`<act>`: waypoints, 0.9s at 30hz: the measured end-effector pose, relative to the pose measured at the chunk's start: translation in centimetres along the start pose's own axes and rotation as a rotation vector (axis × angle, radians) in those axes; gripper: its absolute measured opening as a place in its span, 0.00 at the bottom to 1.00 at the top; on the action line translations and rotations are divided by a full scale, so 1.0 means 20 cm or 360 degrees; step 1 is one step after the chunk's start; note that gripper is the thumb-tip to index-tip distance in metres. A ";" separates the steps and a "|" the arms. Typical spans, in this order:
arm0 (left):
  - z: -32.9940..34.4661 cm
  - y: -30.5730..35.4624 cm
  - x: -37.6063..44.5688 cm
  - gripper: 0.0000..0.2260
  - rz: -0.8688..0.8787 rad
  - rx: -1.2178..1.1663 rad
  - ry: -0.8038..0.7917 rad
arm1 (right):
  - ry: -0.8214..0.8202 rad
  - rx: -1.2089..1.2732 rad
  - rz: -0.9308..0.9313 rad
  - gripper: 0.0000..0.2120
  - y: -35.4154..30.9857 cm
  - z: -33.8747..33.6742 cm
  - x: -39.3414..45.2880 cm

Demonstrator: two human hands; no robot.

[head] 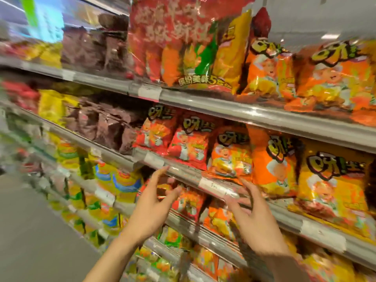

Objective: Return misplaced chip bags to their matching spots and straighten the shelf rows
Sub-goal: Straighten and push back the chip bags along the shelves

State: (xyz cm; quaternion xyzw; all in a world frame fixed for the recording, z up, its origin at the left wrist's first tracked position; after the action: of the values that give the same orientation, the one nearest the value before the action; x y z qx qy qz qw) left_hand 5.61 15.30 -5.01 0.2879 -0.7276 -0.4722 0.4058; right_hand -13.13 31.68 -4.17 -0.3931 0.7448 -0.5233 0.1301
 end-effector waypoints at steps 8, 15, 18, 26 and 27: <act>-0.39 -0.17 0.55 0.24 -0.0038 0.0191 0.0050 | -0.0178 0.0071 -0.0176 0.27 -0.25 0.52 0.52; -0.53 -0.22 1.17 0.27 0.0083 0.0501 -0.0014 | -0.0070 -0.0325 -0.0348 0.29 -0.50 0.80 1.05; -0.54 -0.30 1.36 0.31 0.0107 0.0626 -0.0100 | -0.0054 -0.0665 -0.0416 0.30 -0.57 0.91 1.20; -0.48 -0.40 1.63 0.35 0.0148 0.0487 -0.0432 | -0.0215 -0.1106 -0.0247 0.21 -0.57 1.07 1.34; -0.48 -0.40 1.66 0.33 0.0197 0.0485 -0.0467 | -0.0221 -0.1124 -0.0187 0.22 -0.57 1.08 1.34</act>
State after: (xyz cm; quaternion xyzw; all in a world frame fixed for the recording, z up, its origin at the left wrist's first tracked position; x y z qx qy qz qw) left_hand -2.66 -18.67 0.41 0.2290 -0.8581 -0.3678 0.2755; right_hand -12.68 -3.90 2.66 -0.4904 0.8452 -0.2125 0.0062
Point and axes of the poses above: each hand's wrist, its own x-axis towards the middle knuckle, its own z-axis out of the palm, y = z × x, the point moved 10 cm from there along x, towards the middle knuckle, and after that the axes turned 1 degree about -z, right-handed, at the moved point
